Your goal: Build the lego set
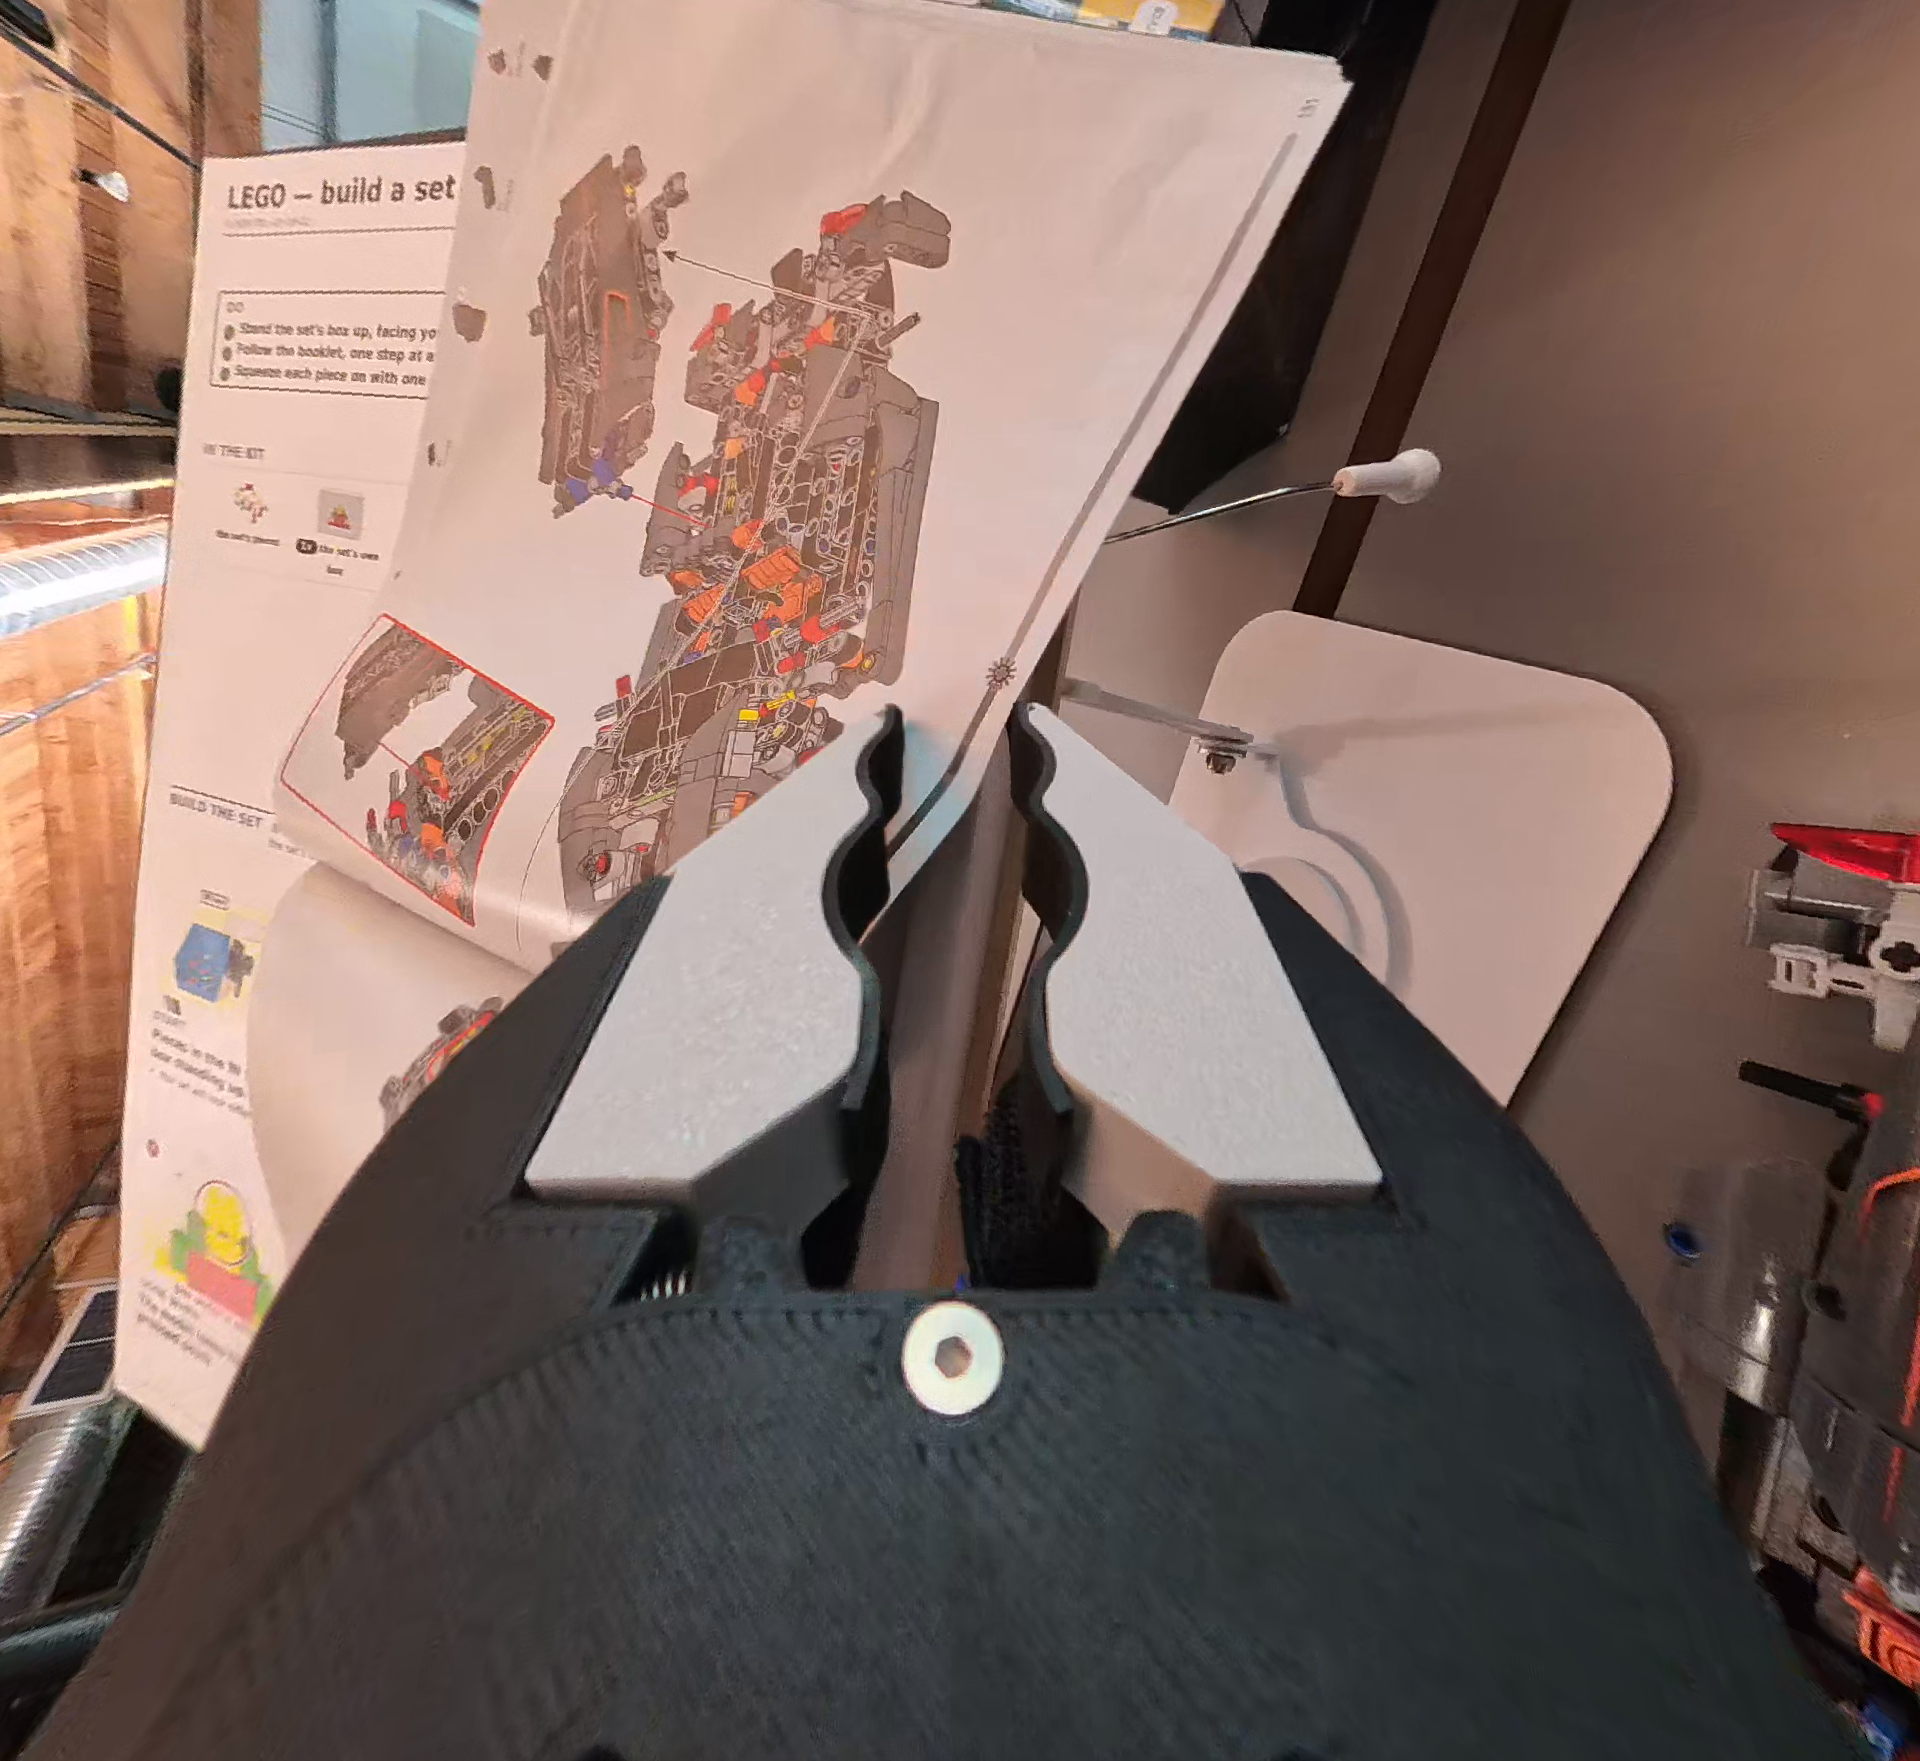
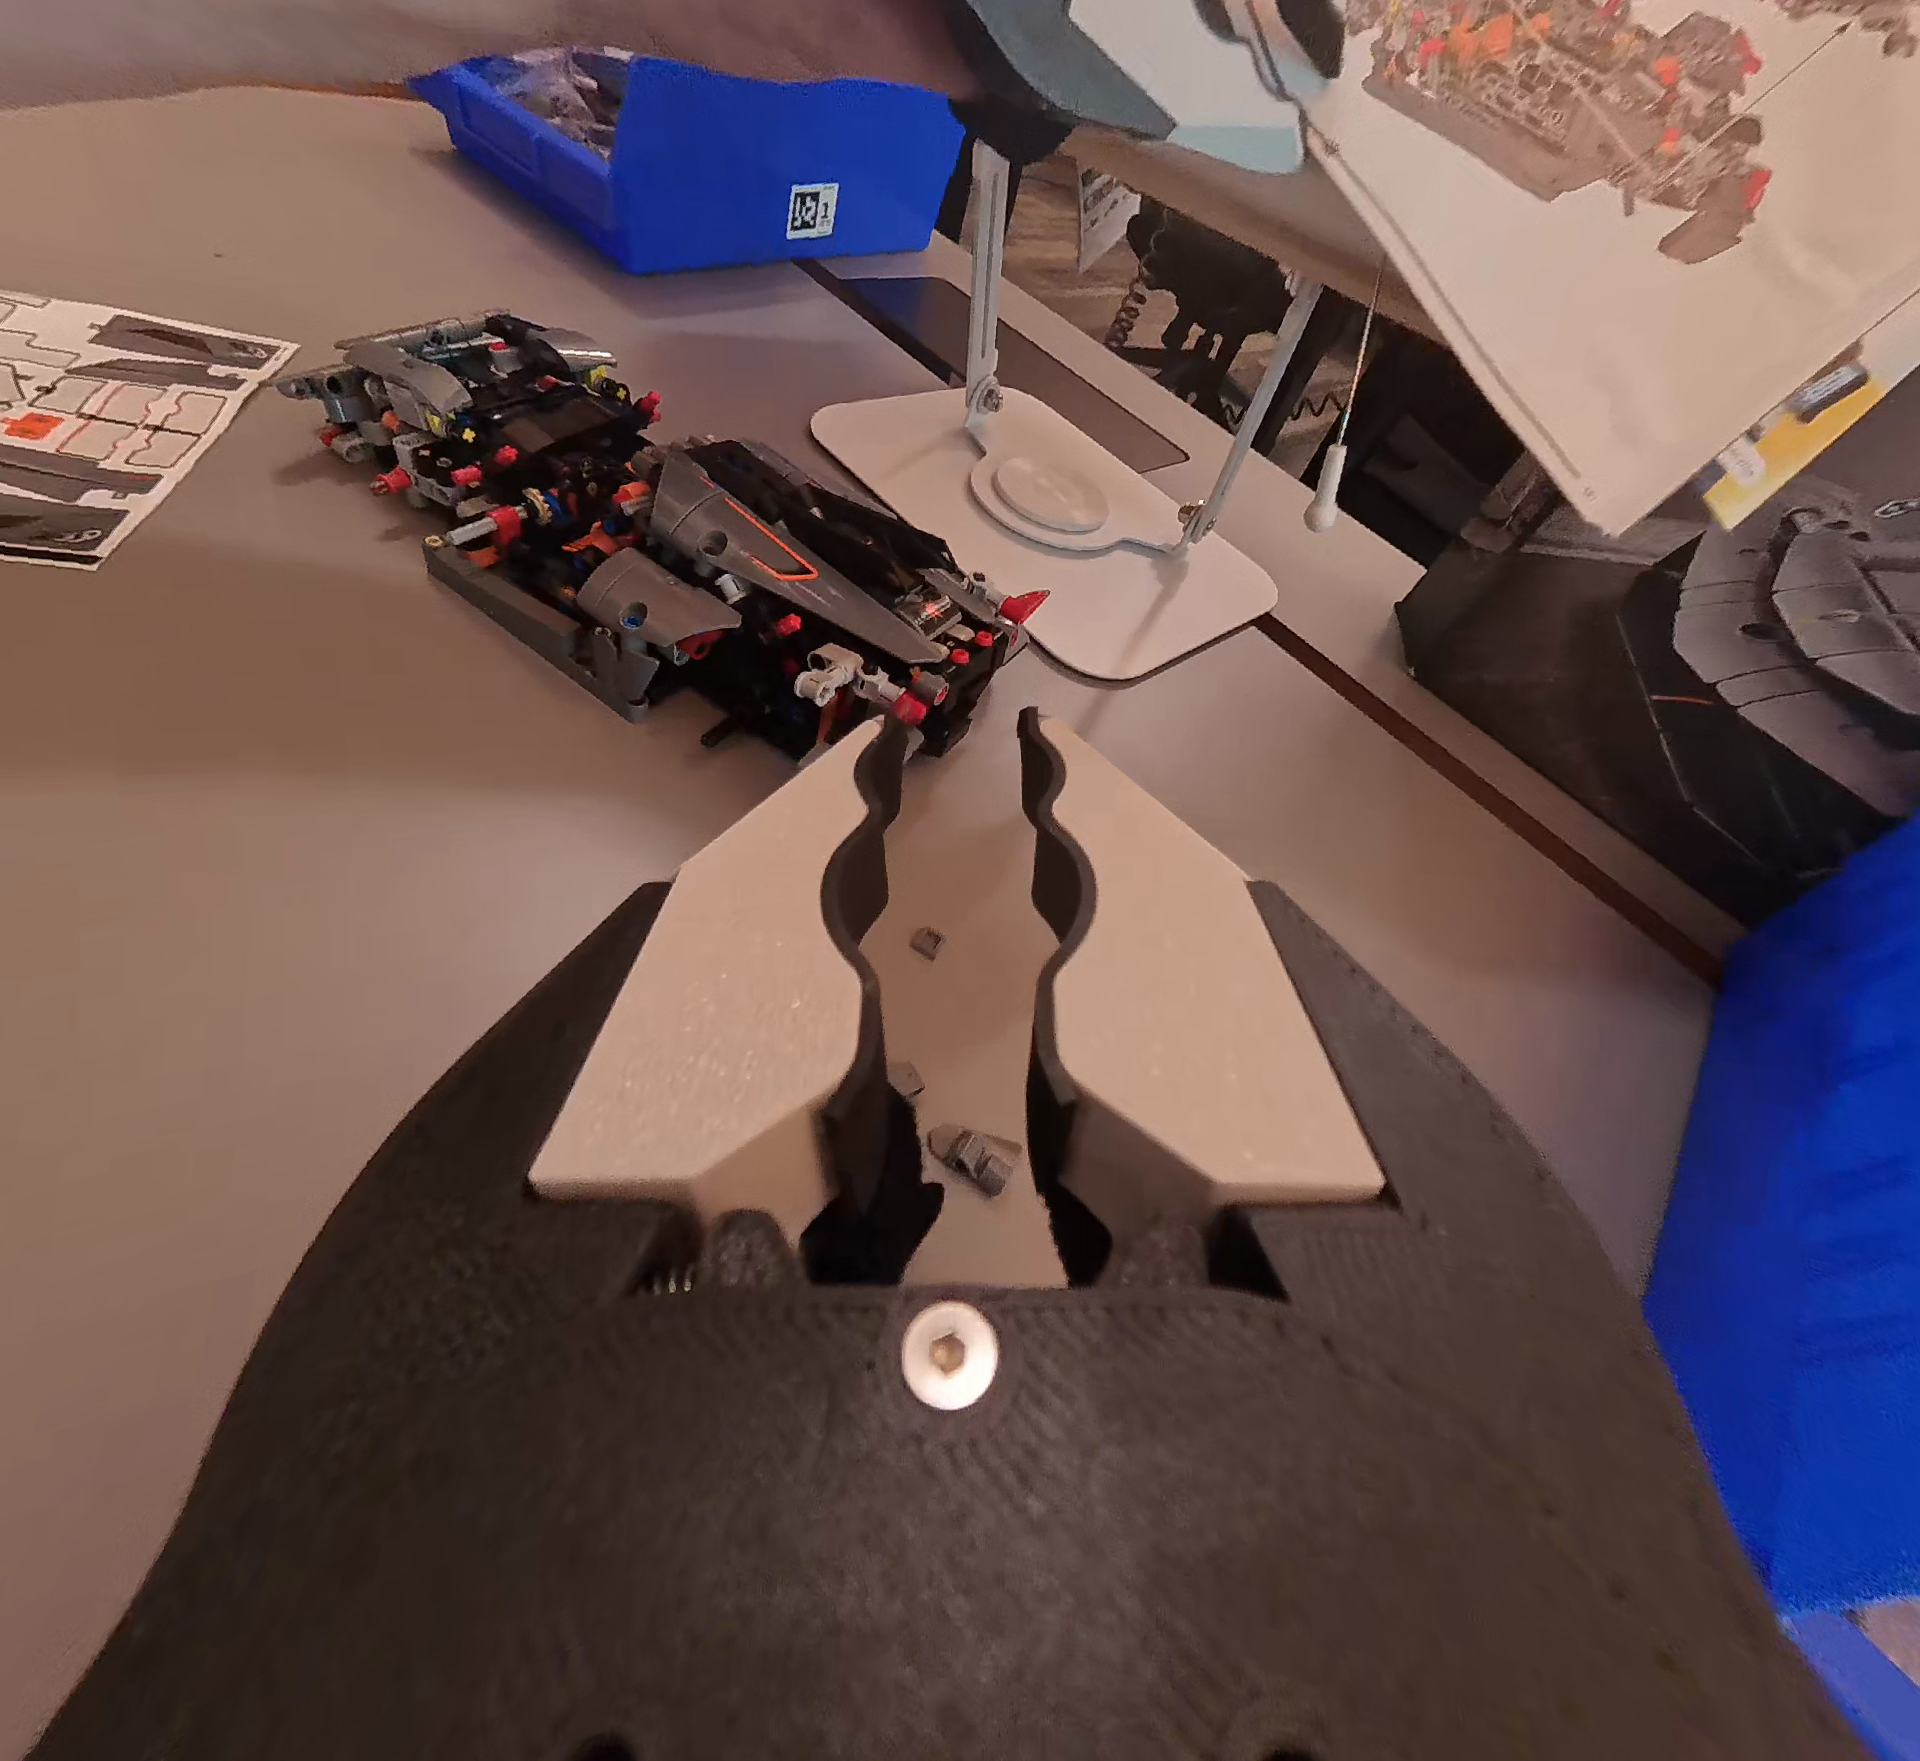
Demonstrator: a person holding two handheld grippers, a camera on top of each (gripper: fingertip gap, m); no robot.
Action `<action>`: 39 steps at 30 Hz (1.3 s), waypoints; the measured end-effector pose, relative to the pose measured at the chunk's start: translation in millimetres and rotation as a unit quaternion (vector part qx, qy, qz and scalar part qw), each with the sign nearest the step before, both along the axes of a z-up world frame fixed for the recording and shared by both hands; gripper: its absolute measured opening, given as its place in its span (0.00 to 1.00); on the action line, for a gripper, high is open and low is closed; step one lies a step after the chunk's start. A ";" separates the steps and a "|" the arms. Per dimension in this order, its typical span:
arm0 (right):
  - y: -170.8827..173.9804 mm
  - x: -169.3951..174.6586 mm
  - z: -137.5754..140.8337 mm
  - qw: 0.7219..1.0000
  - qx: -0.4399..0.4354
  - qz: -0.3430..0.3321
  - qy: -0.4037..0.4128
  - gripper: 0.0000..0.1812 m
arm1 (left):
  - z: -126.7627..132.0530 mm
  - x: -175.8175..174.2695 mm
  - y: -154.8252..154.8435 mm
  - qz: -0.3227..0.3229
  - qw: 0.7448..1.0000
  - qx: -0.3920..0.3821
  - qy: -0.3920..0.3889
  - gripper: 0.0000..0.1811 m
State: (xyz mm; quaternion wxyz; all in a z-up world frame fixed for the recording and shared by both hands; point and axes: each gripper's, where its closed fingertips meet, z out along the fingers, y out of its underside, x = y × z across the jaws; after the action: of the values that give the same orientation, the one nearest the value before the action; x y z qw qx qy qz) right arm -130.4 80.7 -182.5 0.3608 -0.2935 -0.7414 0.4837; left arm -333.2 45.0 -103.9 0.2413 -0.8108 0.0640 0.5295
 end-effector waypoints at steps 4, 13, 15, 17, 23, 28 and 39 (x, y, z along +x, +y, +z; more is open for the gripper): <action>-0.1 -1.1 -4.3 1.000 -0.002 0.003 -0.007 0.11 | 4.7 4.9 7.8 -0.012 1.000 0.020 -0.006 0.05; 4.8 -3.0 -7.0 1.000 -0.009 -0.001 -0.012 0.11 | 21.3 9.5 7.5 -0.006 0.995 0.093 -0.025 0.00; 5.5 -2.9 -6.1 1.000 -0.013 -0.001 -0.011 0.10 | 24.9 11.8 6.5 -0.009 0.994 0.106 -0.030 0.00; 5.2 -3.0 -6.5 1.000 -0.014 0.000 -0.011 0.10 | 29.4 14.7 5.4 -0.013 0.992 0.119 -0.036 0.00; 5.1 -4.1 -10.4 1.000 -0.012 0.001 -0.018 0.10 | 37.9 19.7 0.9 -0.024 0.983 0.174 -0.057 0.00; 8.2 -5.6 -11.8 1.000 -0.018 -0.003 -0.021 0.10 | 50.8 25.0 -7.8 -0.043 0.961 0.258 -0.089 0.00; 10.3 -6.7 -14.5 0.999 -0.020 -0.006 -0.026 0.10 | 78.5 28.8 -43.7 -0.061 0.880 0.445 -0.155 0.00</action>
State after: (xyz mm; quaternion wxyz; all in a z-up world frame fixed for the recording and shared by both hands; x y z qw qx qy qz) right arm -137.1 91.0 -197.0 0.3384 -0.3173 -0.7387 0.4891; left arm -304.4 1.3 -25.5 0.6154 -0.6837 -0.1677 0.3544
